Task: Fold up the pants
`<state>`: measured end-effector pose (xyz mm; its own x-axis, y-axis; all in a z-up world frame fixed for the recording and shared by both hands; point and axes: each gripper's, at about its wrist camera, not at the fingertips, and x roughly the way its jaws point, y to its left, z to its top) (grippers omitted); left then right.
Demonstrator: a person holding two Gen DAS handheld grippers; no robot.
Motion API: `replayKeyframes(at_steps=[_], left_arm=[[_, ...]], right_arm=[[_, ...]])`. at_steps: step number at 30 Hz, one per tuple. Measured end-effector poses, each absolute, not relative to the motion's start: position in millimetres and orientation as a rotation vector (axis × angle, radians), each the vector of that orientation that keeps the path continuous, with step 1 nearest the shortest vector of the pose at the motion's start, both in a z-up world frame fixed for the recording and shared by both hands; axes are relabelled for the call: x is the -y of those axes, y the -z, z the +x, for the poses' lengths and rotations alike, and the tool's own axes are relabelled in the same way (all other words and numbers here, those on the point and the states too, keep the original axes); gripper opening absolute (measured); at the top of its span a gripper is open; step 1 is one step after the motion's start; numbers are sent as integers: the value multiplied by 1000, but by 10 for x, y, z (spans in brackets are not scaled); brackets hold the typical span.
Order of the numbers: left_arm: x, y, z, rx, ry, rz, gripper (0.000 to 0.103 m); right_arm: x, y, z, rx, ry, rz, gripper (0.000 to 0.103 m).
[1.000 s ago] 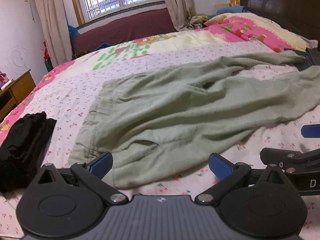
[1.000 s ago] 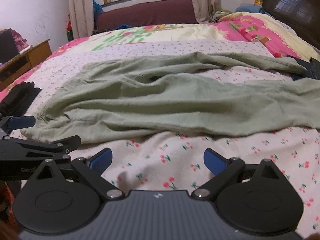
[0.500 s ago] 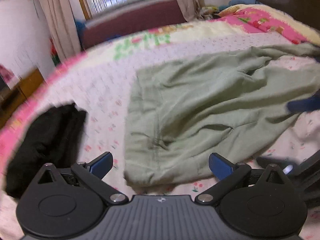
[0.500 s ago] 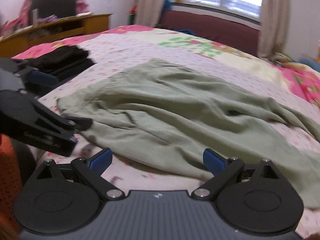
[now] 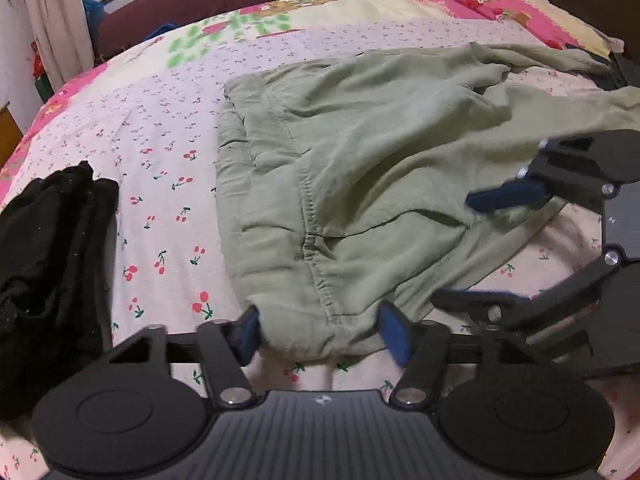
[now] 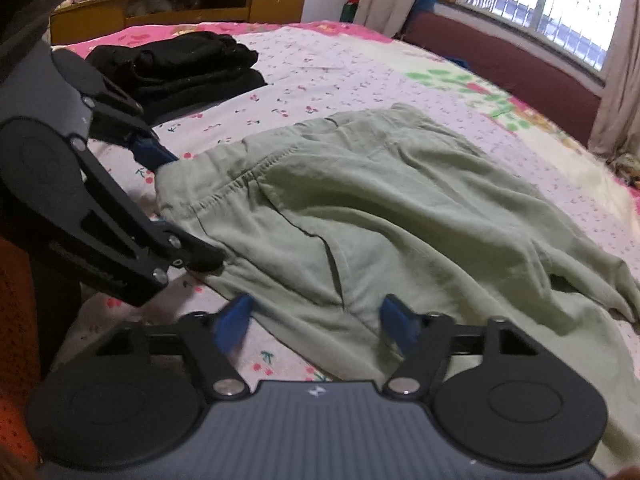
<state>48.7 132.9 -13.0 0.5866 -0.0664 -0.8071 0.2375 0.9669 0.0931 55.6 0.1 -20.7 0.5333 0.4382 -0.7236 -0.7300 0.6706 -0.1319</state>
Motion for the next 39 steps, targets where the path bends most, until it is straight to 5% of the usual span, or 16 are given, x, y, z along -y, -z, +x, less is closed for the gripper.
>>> replayKeyframes(at_steps=[4, 9, 12, 16, 20, 21, 23, 24, 28, 39], left_arm=[[-1447, 80, 468, -920, 193, 163, 45], [-1635, 51, 411, -905, 200, 99, 39], [-1701, 28, 386, -885, 218, 66, 39], [-1707, 9, 343, -862, 272, 95, 41], [-1756, 36, 407, -874, 289, 60, 42], [-1771, 40, 415, -871, 289, 54, 42], [-1785, 68, 431, -879, 276, 54, 41], [-1786, 80, 427, -879, 274, 54, 41], [-1847, 26, 374, -864, 283, 38, 36], [-2293, -67, 279, -859, 199, 38, 34]], right_arm=[[-38, 157, 540, -744, -708, -439, 22], [-141, 99, 417, -745, -700, -474, 14], [-172, 57, 382, -752, -705, -512, 24], [-262, -71, 287, -675, -757, -532, 61], [-521, 50, 284, -610, -764, -635, 67], [-565, 106, 333, -628, -770, -640, 65], [-598, 175, 424, -675, -809, -605, 40], [-619, 172, 463, -709, -826, -574, 18], [-746, 152, 430, -737, -819, -539, 9], [-1220, 68, 319, -741, -889, -440, 7]])
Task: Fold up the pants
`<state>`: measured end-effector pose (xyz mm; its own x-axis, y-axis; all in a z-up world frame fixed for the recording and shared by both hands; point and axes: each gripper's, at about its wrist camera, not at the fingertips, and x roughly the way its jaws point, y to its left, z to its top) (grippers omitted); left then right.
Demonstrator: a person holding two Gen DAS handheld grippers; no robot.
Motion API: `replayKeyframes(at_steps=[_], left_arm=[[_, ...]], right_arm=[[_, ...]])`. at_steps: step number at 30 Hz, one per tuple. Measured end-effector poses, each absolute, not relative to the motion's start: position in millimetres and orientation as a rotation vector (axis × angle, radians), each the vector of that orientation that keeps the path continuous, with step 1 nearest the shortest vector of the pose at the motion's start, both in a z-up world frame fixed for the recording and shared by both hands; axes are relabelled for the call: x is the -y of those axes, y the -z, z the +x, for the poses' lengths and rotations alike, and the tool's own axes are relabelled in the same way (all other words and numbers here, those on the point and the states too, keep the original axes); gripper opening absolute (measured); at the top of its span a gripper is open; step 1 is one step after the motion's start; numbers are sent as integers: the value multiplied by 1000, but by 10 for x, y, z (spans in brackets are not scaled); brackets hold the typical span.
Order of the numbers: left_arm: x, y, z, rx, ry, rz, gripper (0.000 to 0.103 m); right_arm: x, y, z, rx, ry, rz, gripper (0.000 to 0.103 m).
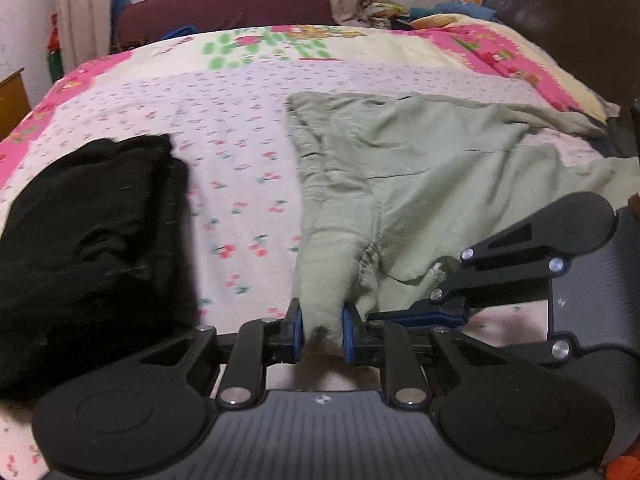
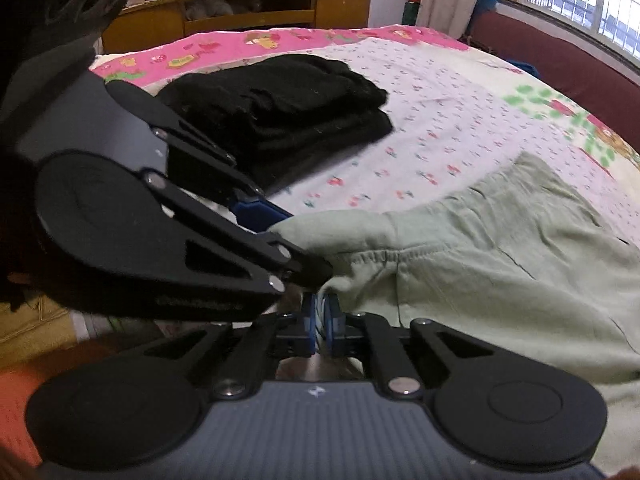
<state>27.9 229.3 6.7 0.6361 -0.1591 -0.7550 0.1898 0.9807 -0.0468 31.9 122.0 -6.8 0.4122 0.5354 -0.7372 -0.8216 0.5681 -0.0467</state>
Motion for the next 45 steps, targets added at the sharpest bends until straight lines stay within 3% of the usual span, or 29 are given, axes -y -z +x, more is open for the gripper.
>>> replayKeyframes(at_steps=[5, 7, 9, 21, 28, 35, 36, 37, 45], left_arm=[[-2250, -73, 270, -861, 182, 14, 37], [-2133, -135, 244, -845, 172, 72, 38], [-2025, -206, 225, -832, 167, 117, 38], [-854, -462, 353, -762, 340, 207, 38], [149, -303, 540, -831, 529, 228, 39], [730, -245, 574, -852, 632, 280, 39], [768, -255, 573, -851, 634, 288, 39], [790, -256, 579, -848, 634, 296, 39], [810, -345, 526, -813, 637, 297, 39]], right_arm=[[-964, -11, 345, -791, -843, -321, 16], [-639, -142, 358, -791, -808, -236, 34], [-231, -257, 356, -779, -746, -166, 41], [3199, -169, 361, -818, 132, 329, 43], [4264, 18, 264, -741, 378, 660, 43], [4570, 214, 446, -610, 377, 838, 44], [4627, 268, 493, -601, 364, 871, 28], [4669, 279, 524, -606, 346, 909, 5], [4835, -350, 184, -440, 297, 774, 3]])
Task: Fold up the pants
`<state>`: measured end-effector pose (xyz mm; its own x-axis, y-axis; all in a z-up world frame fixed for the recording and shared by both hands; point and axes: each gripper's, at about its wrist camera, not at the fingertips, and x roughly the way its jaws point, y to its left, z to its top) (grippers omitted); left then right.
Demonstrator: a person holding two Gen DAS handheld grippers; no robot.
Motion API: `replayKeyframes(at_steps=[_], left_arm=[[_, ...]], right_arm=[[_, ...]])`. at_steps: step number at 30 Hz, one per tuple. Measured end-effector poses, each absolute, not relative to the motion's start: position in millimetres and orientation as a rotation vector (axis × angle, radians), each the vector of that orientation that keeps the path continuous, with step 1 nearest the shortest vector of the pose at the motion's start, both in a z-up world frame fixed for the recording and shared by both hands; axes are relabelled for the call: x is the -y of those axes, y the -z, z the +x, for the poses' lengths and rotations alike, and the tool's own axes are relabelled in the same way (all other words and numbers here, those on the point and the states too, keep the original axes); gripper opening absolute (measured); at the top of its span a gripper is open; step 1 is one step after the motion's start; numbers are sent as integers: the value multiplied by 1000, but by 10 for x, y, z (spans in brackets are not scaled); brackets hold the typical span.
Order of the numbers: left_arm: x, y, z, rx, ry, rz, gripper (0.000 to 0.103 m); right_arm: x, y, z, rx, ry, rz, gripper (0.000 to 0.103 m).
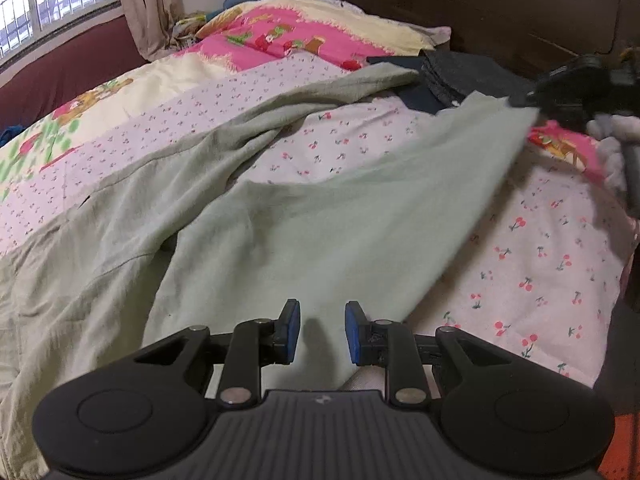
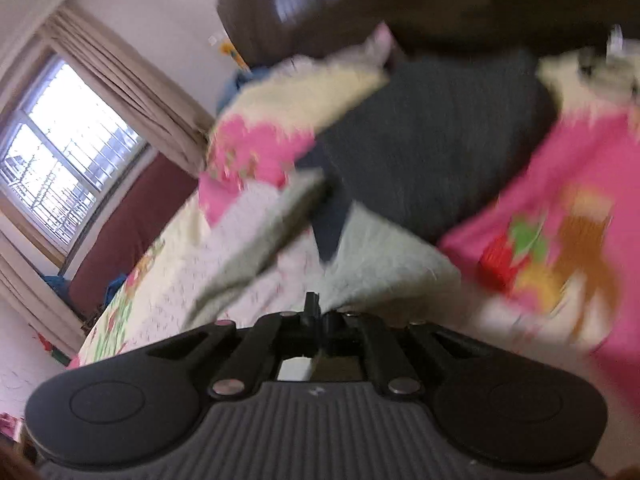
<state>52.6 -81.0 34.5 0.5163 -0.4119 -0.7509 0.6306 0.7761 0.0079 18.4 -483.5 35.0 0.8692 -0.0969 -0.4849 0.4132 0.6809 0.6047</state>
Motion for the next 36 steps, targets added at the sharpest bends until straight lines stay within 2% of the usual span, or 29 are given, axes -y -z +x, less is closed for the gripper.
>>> replayKeyframes(at_steps=[6, 8, 10, 12, 18, 21, 26, 28, 31, 36], left_arm=[[820, -120, 491, -864, 633, 304, 44], [783, -94, 460, -874, 629, 315, 44], [686, -157, 431, -858, 628, 312, 45], [552, -254, 439, -835, 620, 303, 45], [-19, -515, 715, -719, 482, 372, 52], [-343, -548, 977, -699, 392, 399, 53], [-805, -446, 1542, -709, 292, 465, 53], [-899, -399, 1807, -722, 285, 491, 53], [-1021, -359, 2262, -754, 291, 496, 54], [-1131, -361, 2825, -784, 350, 502, 54]], right_arm=[[4868, 78, 322, -719, 480, 605, 6], [4834, 49, 223, -696, 487, 609, 6], [4832, -71, 190, -671, 512, 593, 19], [4762, -214, 109, -652, 539, 513, 26], [4288, -613, 202, -597, 461, 222, 31], [3825, -652, 712, -646, 220, 98, 38], [2884, -514, 1794, -693, -149, -132, 38], [2501, -445, 2290, -717, -299, -234, 42], [2095, -366, 2994, -787, -441, -316, 43], [1676, -277, 3686, -838, -568, -517, 49]])
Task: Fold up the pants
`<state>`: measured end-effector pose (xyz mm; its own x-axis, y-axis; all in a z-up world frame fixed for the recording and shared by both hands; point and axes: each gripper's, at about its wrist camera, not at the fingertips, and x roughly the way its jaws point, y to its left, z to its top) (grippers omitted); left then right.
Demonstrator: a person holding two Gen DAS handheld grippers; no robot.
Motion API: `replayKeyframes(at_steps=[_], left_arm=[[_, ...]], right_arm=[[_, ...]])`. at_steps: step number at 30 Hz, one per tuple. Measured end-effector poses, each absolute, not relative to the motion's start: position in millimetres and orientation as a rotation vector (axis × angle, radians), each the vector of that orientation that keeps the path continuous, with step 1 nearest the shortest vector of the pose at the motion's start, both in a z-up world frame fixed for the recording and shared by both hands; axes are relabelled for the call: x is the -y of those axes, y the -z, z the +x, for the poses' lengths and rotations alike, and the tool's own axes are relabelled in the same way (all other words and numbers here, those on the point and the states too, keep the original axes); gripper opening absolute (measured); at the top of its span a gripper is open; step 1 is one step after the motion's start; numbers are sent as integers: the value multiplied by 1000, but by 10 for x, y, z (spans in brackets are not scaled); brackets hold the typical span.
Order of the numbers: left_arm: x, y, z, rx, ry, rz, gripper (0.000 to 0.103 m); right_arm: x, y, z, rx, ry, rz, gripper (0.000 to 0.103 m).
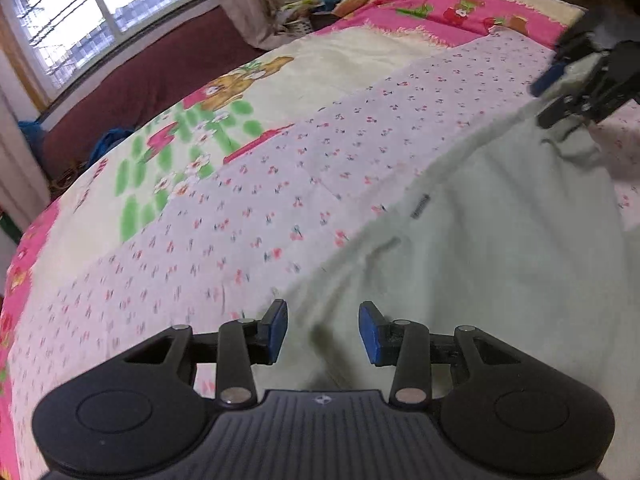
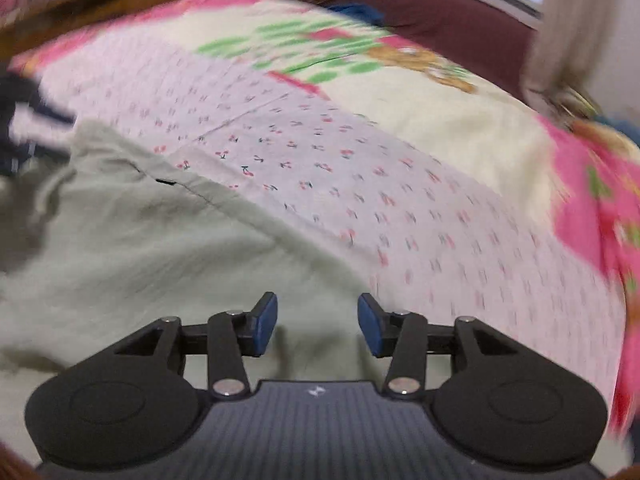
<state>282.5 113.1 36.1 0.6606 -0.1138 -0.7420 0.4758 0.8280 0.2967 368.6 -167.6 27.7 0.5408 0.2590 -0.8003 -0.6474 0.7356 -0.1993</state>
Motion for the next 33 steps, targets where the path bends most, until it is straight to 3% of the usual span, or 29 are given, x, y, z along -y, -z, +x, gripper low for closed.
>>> replayKeyframes(at_steps=[3, 9, 14, 15, 17, 18, 19, 20, 23, 33], left_arm=[[-1150, -319, 3068, -827, 411, 498, 59], [-1227, -188, 3290, -958, 503, 495, 60], [-1239, 25, 3480, -1047, 525, 504, 62], [-1255, 26, 3504, -1054, 522, 475, 62], [-1247, 33, 3501, -1049, 513, 473, 58], [-1237, 34, 3478, -1038, 501, 489, 53], [-1231, 28, 3459, -1032, 488, 499, 41], [-1228, 8, 3448, -1030, 474, 504, 30], [-1221, -66, 3356, -993, 426, 554, 19], [-1279, -466, 2649, -839, 414, 596, 21]], right_arm=[[1523, -145, 3940, -893, -630, -584, 55], [1426, 204, 4263, -1049, -690, -603, 55], [1527, 275, 4273, -1056, -665, -517, 58], [1541, 265, 4262, -1058, -660, -502, 55], [1522, 236, 4187, -1059, -671, -487, 33], [1483, 205, 4148, -1051, -665, -502, 15], [1425, 182, 4094, -1038, -649, -533, 0], [1372, 149, 4042, -1019, -623, -565, 0], [1308, -16, 3915, -955, -578, -577, 0], [1536, -868, 2785, -771, -570, -492, 0]])
